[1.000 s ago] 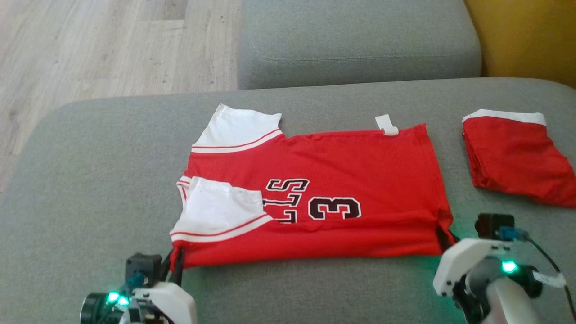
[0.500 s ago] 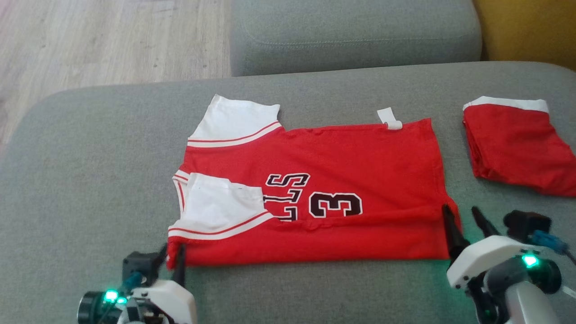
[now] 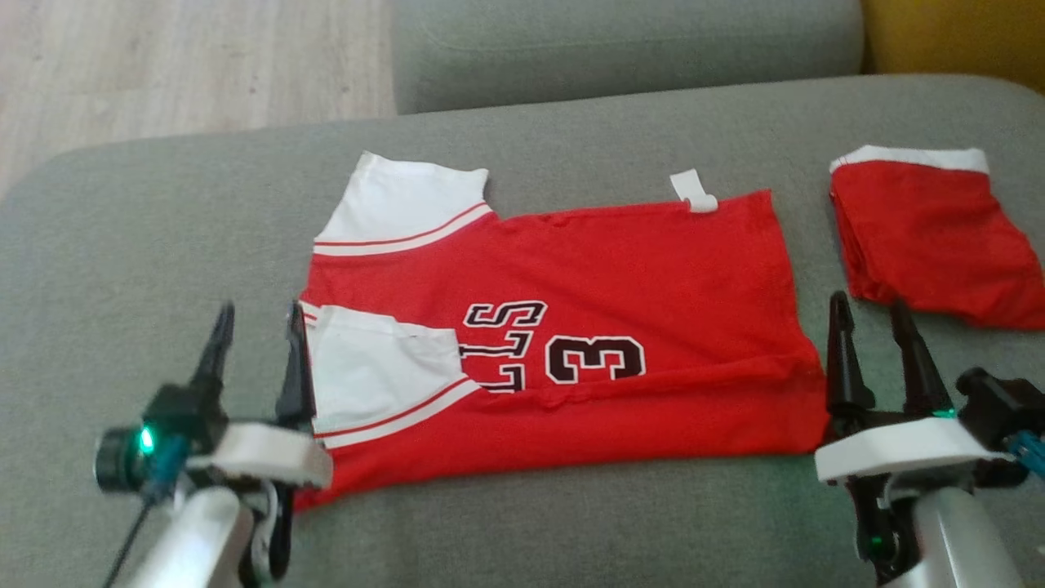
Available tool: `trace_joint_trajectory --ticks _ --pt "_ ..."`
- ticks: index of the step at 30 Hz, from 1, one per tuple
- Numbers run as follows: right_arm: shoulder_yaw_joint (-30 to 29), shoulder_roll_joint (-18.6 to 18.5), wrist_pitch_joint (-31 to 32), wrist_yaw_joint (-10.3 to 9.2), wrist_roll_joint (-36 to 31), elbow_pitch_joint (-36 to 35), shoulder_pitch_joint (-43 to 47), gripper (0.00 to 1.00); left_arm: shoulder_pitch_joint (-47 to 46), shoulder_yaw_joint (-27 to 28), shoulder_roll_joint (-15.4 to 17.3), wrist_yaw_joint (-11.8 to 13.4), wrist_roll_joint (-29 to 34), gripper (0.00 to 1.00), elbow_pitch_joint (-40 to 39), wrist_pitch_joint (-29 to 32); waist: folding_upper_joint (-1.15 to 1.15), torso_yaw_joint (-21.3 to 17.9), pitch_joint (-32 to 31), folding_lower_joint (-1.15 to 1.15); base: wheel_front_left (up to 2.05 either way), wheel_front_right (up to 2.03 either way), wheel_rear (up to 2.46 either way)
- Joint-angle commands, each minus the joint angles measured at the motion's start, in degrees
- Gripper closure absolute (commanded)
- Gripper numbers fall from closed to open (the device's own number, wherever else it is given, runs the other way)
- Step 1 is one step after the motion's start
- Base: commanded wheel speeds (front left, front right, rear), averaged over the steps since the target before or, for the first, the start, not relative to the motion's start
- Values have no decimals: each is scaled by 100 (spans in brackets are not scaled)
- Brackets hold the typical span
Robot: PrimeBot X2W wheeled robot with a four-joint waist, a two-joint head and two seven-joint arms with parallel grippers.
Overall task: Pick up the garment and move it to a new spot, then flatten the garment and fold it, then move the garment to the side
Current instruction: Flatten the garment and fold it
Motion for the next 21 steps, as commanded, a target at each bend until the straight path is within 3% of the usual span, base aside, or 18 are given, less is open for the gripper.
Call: trace_joint_trajectory --ticks 1,6,12,13,16,21 --pt "243 -32 -154 -4 17 -267 -262 0 -524 302 152 -73 15 0 -226 -107 0 -141 142 -1 0 0 0" --pt "433 -32 -316 -4 139 -432 -410 0 -1298 255 465 -439 94 0 -152 184 0 -434 533 -1 0 0 0" --pt "583 -32 -410 -4 266 -591 -662 0 -2552 12 956 -1260 118 0 467 1154 0 -766 1110 -1 0 0 0" --pt "583 -32 -410 -4 266 -591 -662 0 -2552 12 956 -1260 118 0 467 1154 0 -766 1110 -1 0 0 0" --pt "629 -32 -435 -4 327 -678 -770 0 -3150 -102 1132 -1729 -14 0 965 1805 0 -891 1368 -1 0 0 0" --pt "763 -32 -452 -4 390 -781 -918 0 -3992 -353 1429 -2068 -83 0 1784 2555 0 -1107 1726 -1 0 0 0"
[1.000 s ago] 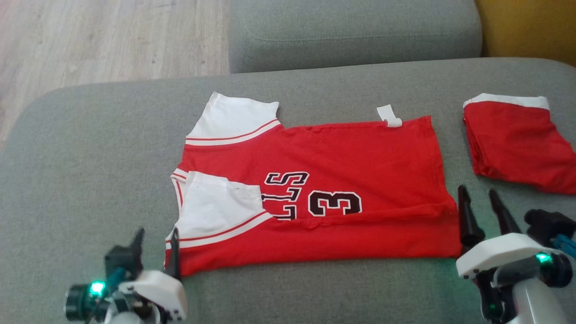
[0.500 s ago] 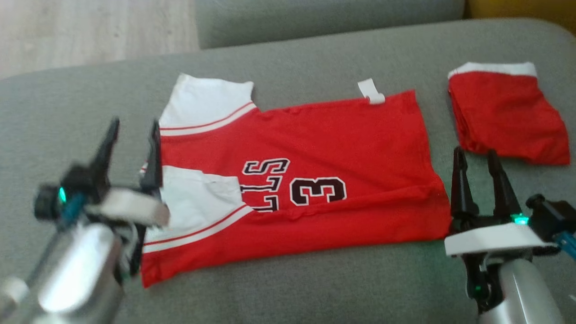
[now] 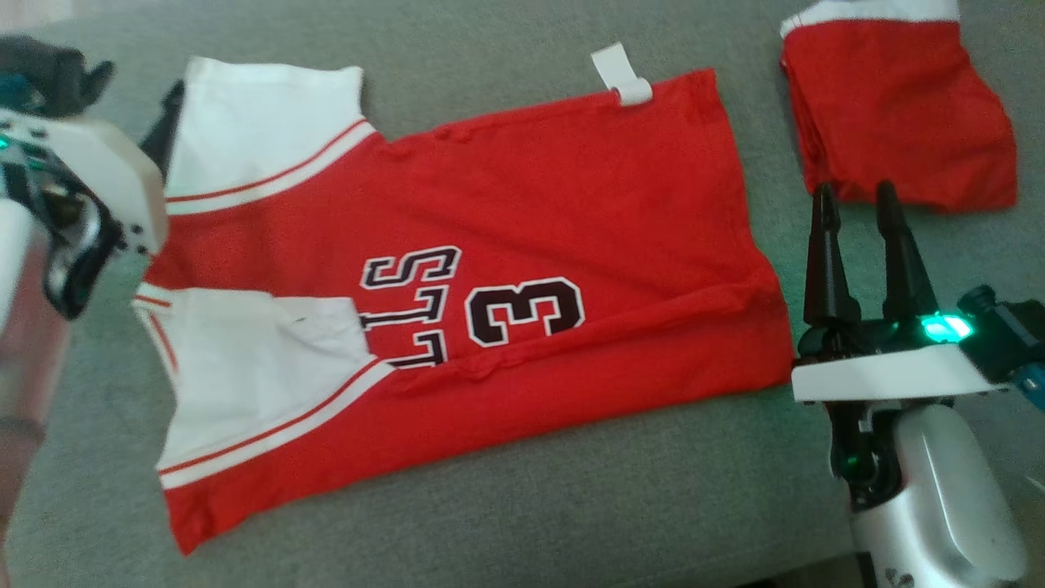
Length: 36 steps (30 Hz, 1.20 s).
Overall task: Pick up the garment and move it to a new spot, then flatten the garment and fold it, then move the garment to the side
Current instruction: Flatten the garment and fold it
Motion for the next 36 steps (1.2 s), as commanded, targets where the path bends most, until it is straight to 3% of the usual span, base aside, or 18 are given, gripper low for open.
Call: trace_joint_trajectory --ticks 1,6,15,29,30,31,36 --pt "148 -29 -57 -4 65 -229 -158 0 -323 149 294 -25 -61 0 -42 98 0 -210 234 -2 0 0 0" --pt "212 -29 -59 -4 132 -377 -212 0 -772 -115 408 -76 -279 0 455 537 0 -367 483 -2 0 0 0" --pt "207 -29 -60 -4 227 -546 -310 0 -1393 -400 656 -82 -706 0 1204 708 0 -624 934 -2 0 0 0" --pt "107 -29 -61 -4 236 -452 -350 0 -1447 -1329 765 -83 -1522 0 1014 873 0 -629 907 -2 0 0 0" --pt "109 -29 -61 -4 235 -443 -355 0 -1447 -1382 772 -83 -1604 14 997 920 0 -629 901 -2 0 0 0" --pt "115 -29 -61 -4 234 -433 -359 0 -1439 -1455 779 -83 -1687 100 960 981 0 -631 892 -2 0 0 0" --pt "107 -29 -61 -4 218 -393 -359 0 -1463 -1588 866 -83 -1918 100 940 953 0 -609 835 -2 0 0 0"
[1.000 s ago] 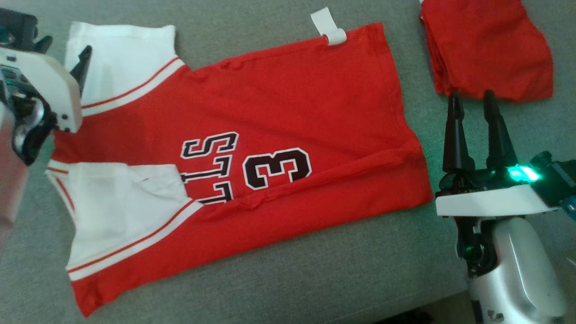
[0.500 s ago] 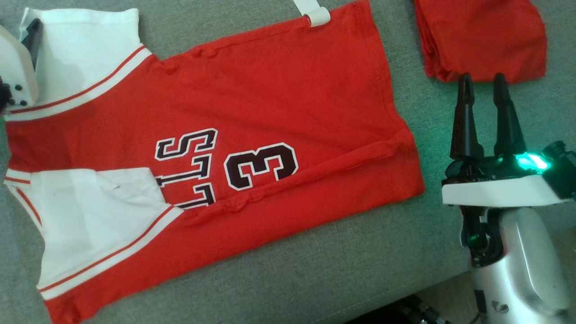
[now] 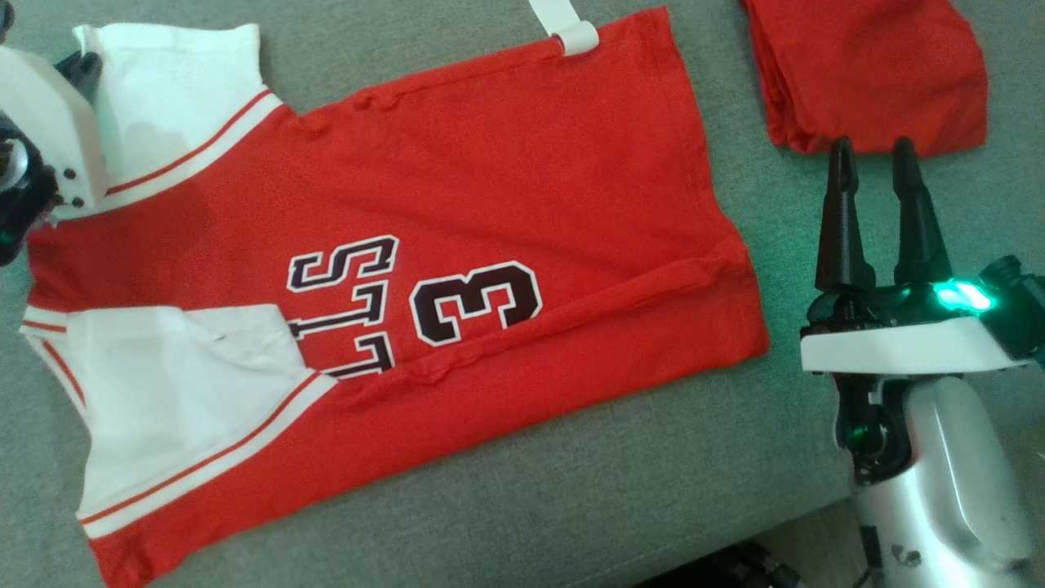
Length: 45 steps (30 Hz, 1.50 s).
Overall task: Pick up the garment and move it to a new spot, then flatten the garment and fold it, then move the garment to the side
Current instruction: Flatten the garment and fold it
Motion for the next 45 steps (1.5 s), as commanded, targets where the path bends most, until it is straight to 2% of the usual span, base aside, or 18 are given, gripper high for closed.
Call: trace_joint_trajectory --ticks 1,5,10,14,19,25,30,38,45 --pt "72 -29 -37 -4 -17 -146 -59 0 -127 133 302 10 -7 100 27 -90 0 27 -43 0 0 0 0" --pt "16 -29 -37 -4 -215 -106 -86 0 -141 134 145 10 -55 100 148 -589 0 156 -200 0 0 0 0" --pt "-64 -29 57 -4 -727 45 -251 0 -165 141 -107 10 52 100 149 -1491 0 451 -438 0 0 0 0" --pt "-129 -29 477 -4 -1134 98 -554 0 -75 131 -277 50 157 100 65 -2075 0 745 -608 0 0 0 0" --pt "-161 -67 1326 -4 -1489 368 -997 0 164 58 -425 113 243 100 -346 -2490 0 1148 -723 0 0 0 0" --pt "-250 -500 2252 -4 -1674 1315 -1639 0 521 -54 -363 268 288 100 -1141 -2527 0 1542 -696 0 0 0 0" --pt "-389 -821 2661 -4 -1682 2334 -2220 0 690 -102 -220 437 294 100 -1885 -2375 0 1786 -606 0 0 0 0" --pt "-80 -1154 2708 -4 -1650 3550 -2868 0 780 -141 -60 682 291 100 -2693 -2099 0 1986 -469 0 0 0 0" --pt "403 -1350 2706 -4 -1541 4159 -3161 0 776 -160 1 768 287 100 -2959 -1973 0 2039 -398 0 0 0 0"
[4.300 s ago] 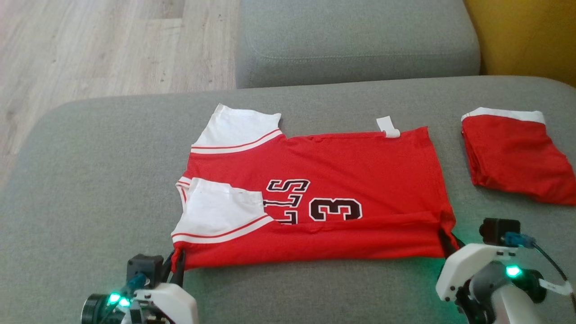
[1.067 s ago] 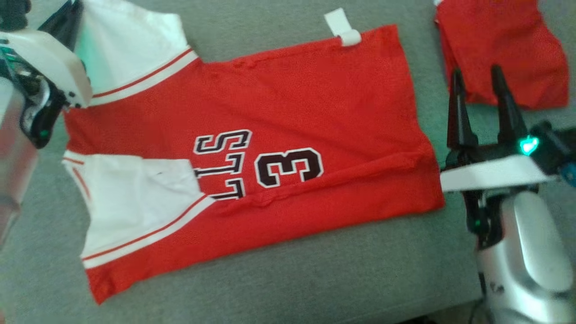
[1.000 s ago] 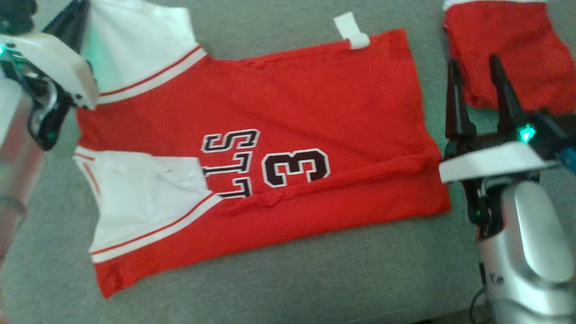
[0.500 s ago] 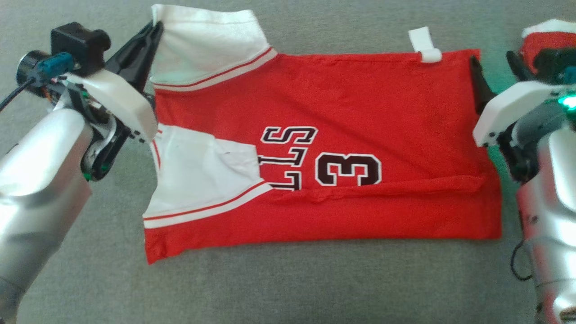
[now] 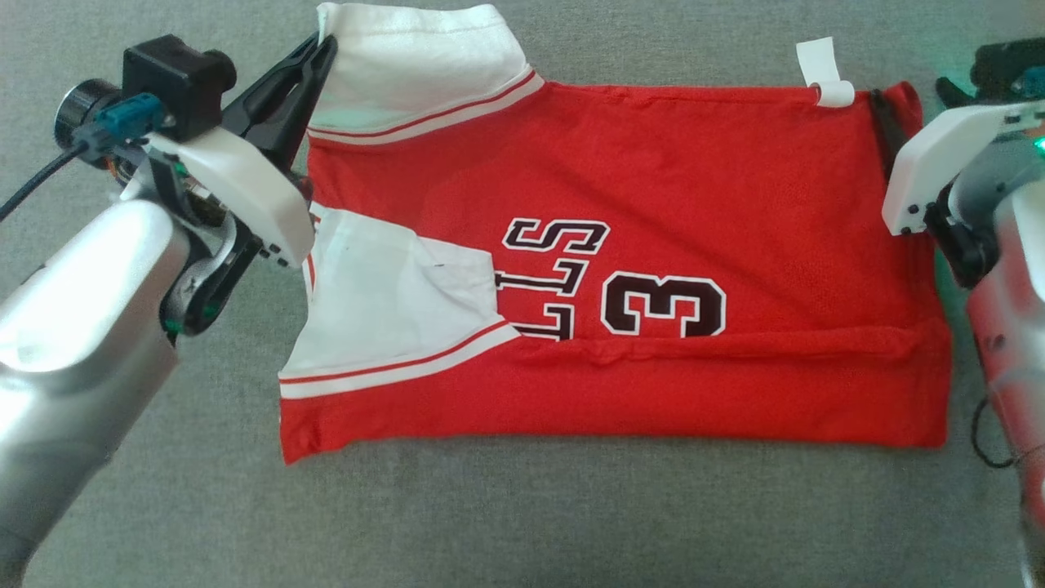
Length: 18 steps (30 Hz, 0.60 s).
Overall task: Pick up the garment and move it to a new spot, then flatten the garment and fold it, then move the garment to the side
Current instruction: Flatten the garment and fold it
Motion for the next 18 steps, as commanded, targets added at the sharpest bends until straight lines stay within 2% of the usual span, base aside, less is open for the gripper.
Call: trace_joint_trajectory --ticks 1,2,3,6,13,18 --pt "161 -22 29 -4 37 -22 21 0 -185 235 287 42 30 100 -140 13 0 2 7 0 0 0 0" --pt "296 -59 72 -4 85 46 -16 46 -192 236 292 51 27 100 -154 24 0 1 17 0 0 0 0" --pt "442 -106 86 -4 132 83 -59 100 -198 239 299 59 25 100 -158 31 0 -4 25 0 0 0 0" --pt "713 -225 -62 -4 413 66 -241 100 -200 269 322 103 9 100 -115 19 0 -44 17 0 0 0 0" --pt "930 -304 -696 -4 1210 -215 -687 100 -309 440 370 251 18 100 146 -189 0 -210 -24 0 0 0 0" --pt "994 -230 -964 -4 1806 -385 -992 100 -740 444 383 285 423 100 544 -548 0 -309 55 0 0 0 0"
